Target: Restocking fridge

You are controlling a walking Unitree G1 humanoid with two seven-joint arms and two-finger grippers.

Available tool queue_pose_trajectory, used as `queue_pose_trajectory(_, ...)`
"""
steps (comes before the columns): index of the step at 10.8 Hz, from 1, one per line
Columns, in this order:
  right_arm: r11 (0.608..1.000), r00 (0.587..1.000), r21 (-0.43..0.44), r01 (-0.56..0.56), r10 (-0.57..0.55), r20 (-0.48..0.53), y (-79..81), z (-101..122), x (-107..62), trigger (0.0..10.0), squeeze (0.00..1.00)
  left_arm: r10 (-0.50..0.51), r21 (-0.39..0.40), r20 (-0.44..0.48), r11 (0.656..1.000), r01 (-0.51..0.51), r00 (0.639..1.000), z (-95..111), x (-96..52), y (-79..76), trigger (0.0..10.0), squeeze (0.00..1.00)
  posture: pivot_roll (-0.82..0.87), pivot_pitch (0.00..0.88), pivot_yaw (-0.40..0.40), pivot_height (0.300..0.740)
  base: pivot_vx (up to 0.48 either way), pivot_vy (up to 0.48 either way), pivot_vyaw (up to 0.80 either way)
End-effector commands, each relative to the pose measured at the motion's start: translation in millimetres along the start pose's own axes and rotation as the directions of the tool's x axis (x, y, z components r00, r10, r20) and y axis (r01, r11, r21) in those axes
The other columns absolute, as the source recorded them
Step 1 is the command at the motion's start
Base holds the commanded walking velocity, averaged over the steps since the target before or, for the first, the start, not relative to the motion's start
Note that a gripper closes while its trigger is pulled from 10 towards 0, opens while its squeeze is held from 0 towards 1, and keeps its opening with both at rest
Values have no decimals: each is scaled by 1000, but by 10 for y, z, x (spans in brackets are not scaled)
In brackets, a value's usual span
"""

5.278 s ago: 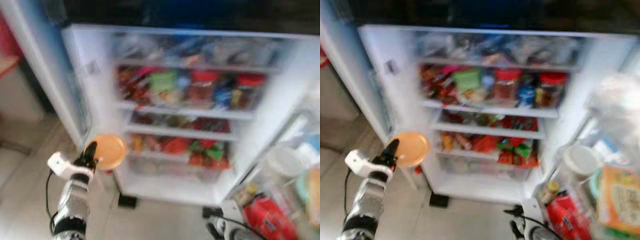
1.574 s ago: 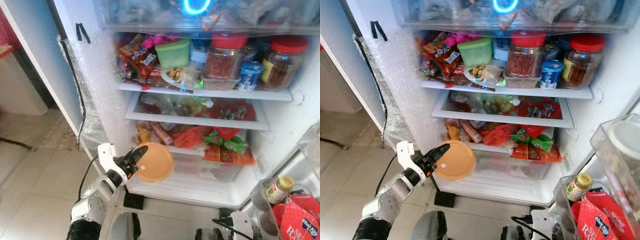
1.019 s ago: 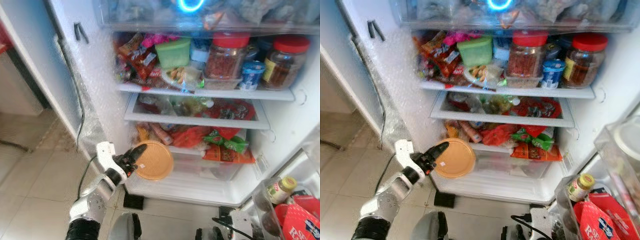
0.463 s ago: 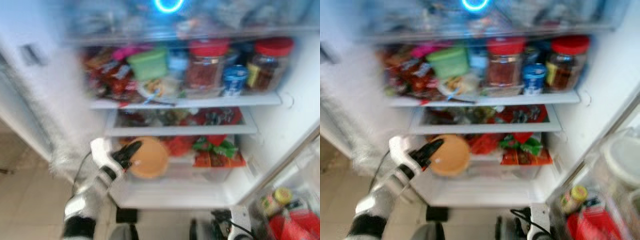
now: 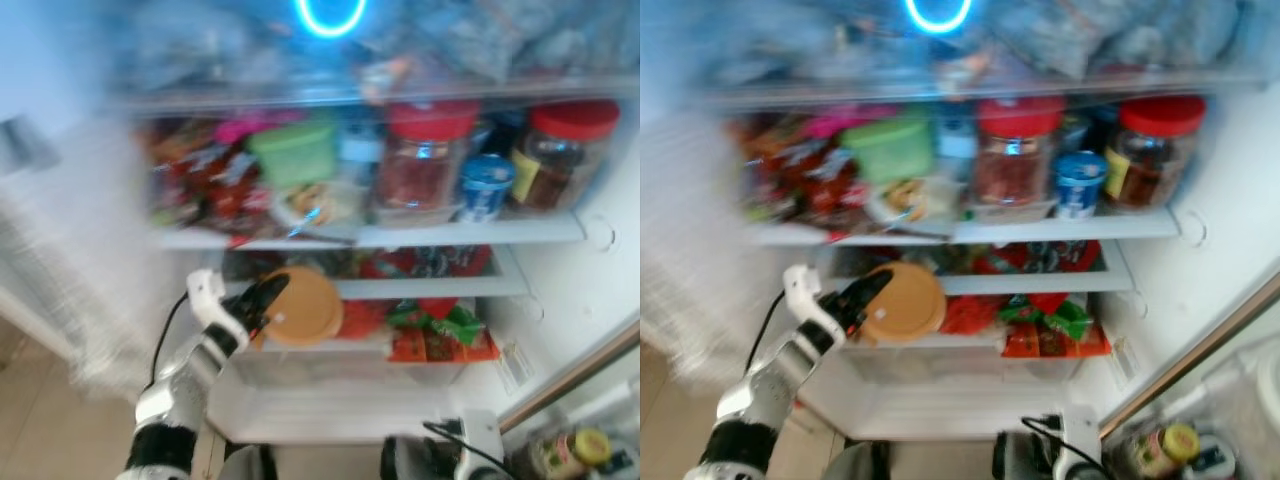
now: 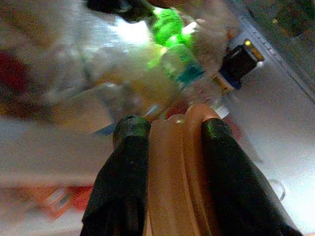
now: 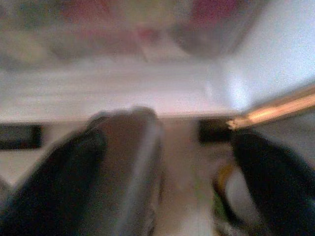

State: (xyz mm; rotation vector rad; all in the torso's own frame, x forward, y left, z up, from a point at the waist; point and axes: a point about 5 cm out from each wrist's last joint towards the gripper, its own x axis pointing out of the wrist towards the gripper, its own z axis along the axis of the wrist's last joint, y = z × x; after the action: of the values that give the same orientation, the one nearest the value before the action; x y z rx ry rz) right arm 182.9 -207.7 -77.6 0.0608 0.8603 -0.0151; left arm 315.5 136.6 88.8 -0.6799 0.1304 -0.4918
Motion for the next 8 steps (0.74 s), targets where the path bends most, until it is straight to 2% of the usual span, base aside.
queue_pose_trajectory(1, 1000, 998, 5, 22, -22, -67, -62, -180, -54, 10000, 0, -13, -15, 41, 1000, 14, 999, 56, 27, -24, 10000, 0, -92, 59, 54, 625, 0, 0, 0)
queue_pose_trajectory(6, 1000, 997, -1, 22, -22, -71, -84, -199, -66, 10000, 0, 108, -65, 153, 993, -100, 982, 158, 178, 83, 10000, 0, -109, 68, 47, 625, 0, 0, 0)
queue_pose_trajectory(8, 1000, 997, -6, 26, -26, -73, -109, -204, -73, 10000, 0, 198, -98, 184, 978, -183, 963, 195, 256, 156, 10000, 0, -116, 72, 40, 625, 0, 0, 0)
